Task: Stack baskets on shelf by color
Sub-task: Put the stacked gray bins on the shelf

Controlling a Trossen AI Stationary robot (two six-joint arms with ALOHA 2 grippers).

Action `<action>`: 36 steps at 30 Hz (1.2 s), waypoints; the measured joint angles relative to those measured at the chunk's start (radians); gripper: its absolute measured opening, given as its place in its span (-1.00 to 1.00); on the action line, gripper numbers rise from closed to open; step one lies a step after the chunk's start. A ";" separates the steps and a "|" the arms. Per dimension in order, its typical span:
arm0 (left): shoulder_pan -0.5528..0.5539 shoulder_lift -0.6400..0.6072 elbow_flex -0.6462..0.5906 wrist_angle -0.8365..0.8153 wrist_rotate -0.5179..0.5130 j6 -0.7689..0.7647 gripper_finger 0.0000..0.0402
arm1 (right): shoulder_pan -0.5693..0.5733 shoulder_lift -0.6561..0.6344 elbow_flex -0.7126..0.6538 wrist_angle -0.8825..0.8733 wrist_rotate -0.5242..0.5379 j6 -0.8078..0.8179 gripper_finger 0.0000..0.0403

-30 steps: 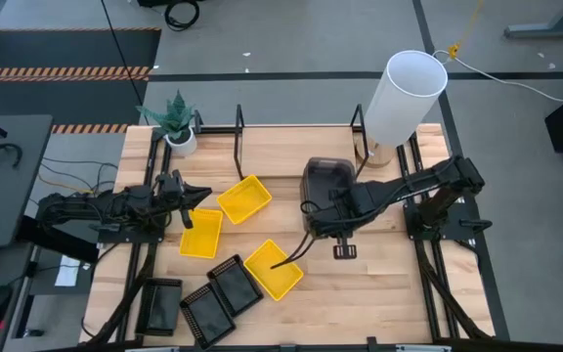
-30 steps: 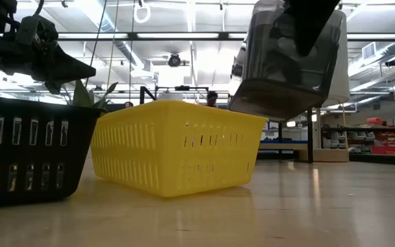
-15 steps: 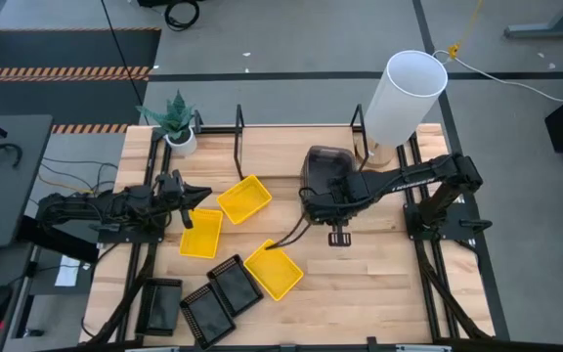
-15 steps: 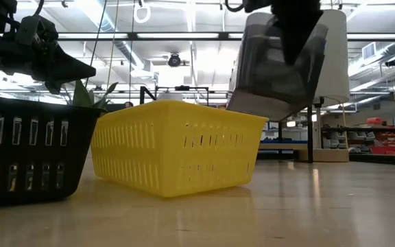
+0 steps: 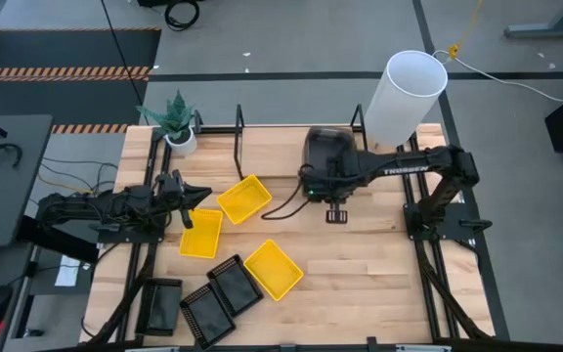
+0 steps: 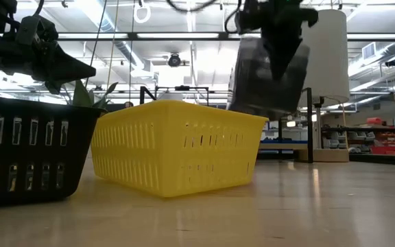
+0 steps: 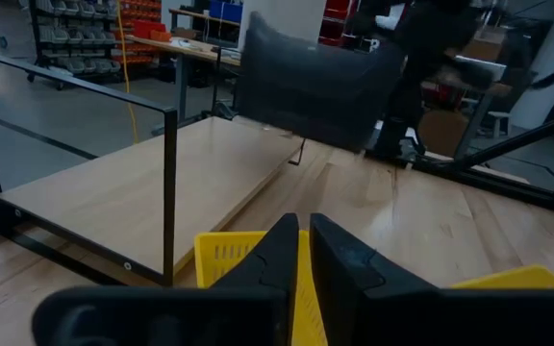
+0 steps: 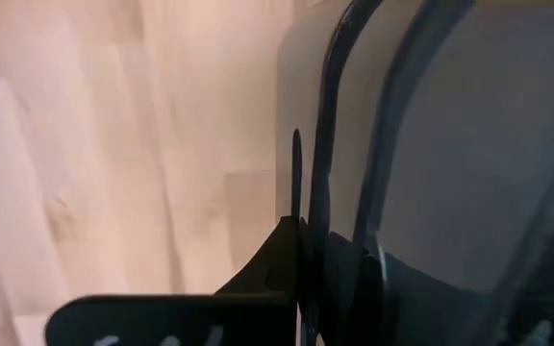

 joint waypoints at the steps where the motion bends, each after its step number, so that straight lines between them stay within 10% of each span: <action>1: 0.000 0.000 0.000 0.000 0.000 0.000 -0.81 | -0.016 0.000 -0.015 0.000 -0.002 -0.017 -0.92; 36: 0.000 0.000 0.000 0.000 0.000 0.001 -0.82 | -0.301 0.001 -0.155 0.094 0.048 -0.290 -0.63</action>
